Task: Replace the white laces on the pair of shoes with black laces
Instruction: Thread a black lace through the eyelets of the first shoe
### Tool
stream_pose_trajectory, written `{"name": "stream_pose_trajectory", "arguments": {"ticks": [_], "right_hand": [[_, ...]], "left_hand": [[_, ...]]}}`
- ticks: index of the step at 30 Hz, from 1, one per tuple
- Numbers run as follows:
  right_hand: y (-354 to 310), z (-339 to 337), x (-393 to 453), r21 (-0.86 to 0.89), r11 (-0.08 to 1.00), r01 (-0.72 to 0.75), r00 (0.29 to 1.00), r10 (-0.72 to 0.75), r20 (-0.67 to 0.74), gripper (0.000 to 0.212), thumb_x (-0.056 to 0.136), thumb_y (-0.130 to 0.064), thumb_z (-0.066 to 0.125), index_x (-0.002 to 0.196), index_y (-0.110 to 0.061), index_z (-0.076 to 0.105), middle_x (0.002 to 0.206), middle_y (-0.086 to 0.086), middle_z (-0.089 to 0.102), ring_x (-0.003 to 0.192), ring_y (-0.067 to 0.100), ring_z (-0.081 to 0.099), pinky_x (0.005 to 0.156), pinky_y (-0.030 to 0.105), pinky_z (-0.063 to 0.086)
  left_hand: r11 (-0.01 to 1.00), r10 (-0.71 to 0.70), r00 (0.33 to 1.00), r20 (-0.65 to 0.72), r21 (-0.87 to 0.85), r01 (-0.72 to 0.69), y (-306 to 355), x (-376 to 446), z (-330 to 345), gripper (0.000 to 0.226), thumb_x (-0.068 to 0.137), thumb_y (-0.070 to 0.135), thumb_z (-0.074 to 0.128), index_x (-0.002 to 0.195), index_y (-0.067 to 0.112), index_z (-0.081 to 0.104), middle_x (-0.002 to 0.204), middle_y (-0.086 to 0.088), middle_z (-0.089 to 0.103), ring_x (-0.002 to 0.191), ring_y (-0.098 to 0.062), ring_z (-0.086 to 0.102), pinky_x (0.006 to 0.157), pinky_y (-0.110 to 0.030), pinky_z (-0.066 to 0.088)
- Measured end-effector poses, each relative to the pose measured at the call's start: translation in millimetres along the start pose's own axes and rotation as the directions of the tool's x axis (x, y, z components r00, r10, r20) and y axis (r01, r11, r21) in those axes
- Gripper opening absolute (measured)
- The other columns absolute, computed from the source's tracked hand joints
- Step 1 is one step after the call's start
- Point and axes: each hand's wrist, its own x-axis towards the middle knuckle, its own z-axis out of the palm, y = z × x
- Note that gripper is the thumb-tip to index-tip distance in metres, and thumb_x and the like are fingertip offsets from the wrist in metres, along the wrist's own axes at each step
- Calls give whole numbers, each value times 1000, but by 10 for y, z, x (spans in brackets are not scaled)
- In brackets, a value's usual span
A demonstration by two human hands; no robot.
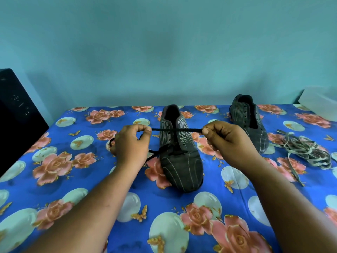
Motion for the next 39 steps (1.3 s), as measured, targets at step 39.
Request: {"name": "stream_pose_trajectory", "arguments": {"ticks": [39], "right_hand": [[-64, 491, -48, -212, 976, -52, 998, 42, -53, 23, 86, -34, 79, 100, -28, 62, 86, -6, 61, 80, 8, 54, 66, 7, 38]], "left_hand": [[848, 509, 860, 11, -174, -500, 338, -323, -2, 13, 91, 33, 68, 92, 23, 77, 83, 11, 71, 82, -14, 67, 74, -46, 53]]}}
